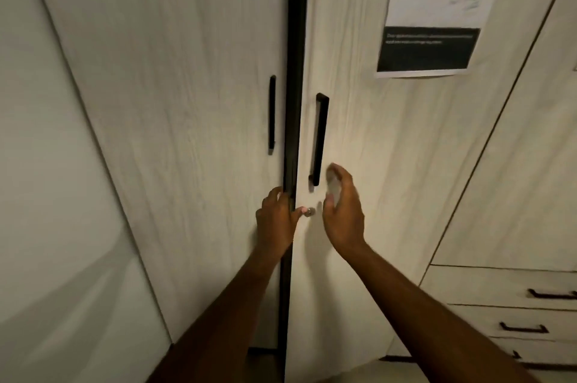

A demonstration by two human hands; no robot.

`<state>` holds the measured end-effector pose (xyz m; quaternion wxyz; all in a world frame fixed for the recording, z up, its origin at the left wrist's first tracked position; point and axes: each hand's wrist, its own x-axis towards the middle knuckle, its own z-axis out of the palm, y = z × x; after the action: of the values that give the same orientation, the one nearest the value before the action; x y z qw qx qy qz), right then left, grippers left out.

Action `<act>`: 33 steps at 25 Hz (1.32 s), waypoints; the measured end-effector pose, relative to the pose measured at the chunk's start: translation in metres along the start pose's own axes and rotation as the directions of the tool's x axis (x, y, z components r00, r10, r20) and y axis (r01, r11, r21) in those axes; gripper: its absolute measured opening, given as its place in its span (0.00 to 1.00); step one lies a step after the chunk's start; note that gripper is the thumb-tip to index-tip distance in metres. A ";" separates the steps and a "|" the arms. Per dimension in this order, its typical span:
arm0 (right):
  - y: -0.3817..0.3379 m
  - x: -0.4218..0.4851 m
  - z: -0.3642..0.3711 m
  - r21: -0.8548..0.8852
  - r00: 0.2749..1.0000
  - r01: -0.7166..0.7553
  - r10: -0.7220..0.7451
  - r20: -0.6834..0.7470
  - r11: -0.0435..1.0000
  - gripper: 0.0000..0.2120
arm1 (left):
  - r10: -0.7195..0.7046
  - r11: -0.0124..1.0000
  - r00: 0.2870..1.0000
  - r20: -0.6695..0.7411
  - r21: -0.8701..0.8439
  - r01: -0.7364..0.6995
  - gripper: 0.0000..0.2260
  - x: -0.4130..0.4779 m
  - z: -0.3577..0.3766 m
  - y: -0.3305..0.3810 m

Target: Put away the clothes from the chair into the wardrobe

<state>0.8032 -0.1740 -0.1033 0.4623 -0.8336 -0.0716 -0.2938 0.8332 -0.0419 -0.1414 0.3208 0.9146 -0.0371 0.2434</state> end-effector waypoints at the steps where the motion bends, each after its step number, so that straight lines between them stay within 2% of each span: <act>1: 0.001 0.018 0.010 -0.063 0.998 -0.001 -0.002 -0.058 0.998 0.38 | -0.052 0.999 0.999 0.009 0.010 0.052 0.41 0.018 -0.001 -0.008; 3: 0.006 0.050 0.028 -0.260 0.998 -0.056 0.050 -0.029 0.964 0.55 | -0.132 0.991 0.991 0.014 0.022 0.132 0.60 0.048 -0.001 -0.022; 4: 0.009 0.062 0.035 -0.340 0.998 -0.070 0.068 -0.018 0.938 0.59 | -0.143 0.989 0.990 0.009 0.026 0.143 0.66 0.058 0.000 -0.027; 7: 0.018 0.079 0.054 -0.491 0.999 -0.042 0.044 -0.008 0.870 0.61 | -0.157 0.987 0.987 -0.026 0.039 0.158 0.71 0.084 0.008 -0.035; 11: 0.023 0.110 0.081 -0.551 0.996 -0.076 0.090 -0.001 0.831 0.59 | -0.211 0.977 0.977 -0.019 0.037 0.211 0.70 0.121 0.021 -0.046; 14: 0.032 0.125 0.098 -0.561 0.991 -0.121 0.135 -0.018 0.819 0.61 | -0.197 0.976 0.979 -0.046 0.088 0.201 0.67 0.128 0.033 -0.059; 21: 0.066 0.130 0.113 -0.609 0.998 -0.055 0.044 -0.033 0.791 0.57 | -0.105 0.991 0.991 -0.082 0.076 0.111 0.65 0.137 0.058 -0.080; 26: 0.055 0.141 0.113 -0.627 0.994 -0.095 0.104 -0.022 0.773 0.56 | -0.215 0.974 0.967 -0.135 0.040 0.222 0.65 0.134 0.051 -0.051; 29: 0.051 0.132 0.096 -0.640 0.994 -0.068 0.110 0.027 0.766 0.54 | -0.191 0.979 0.974 -0.121 0.048 0.198 0.65 0.130 0.040 -0.057; 31: 0.050 0.122 0.079 -0.647 0.992 0.017 0.070 0.109 0.763 0.51 | -0.161 0.985 0.982 -0.101 0.053 0.167 0.63 0.118 0.032 -0.060; 33: 0.050 0.119 0.056 -0.624 0.969 0.084 0.082 0.233 0.777 0.50 | -0.196 0.979 0.981 0.010 0.055 0.195 0.59 0.111 0.022 -0.056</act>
<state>0.9429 -0.1748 -0.0957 0.1446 -0.9697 -0.0268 -0.1951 0.9528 -0.0012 -0.1365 0.3180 0.9240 0.0570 0.2046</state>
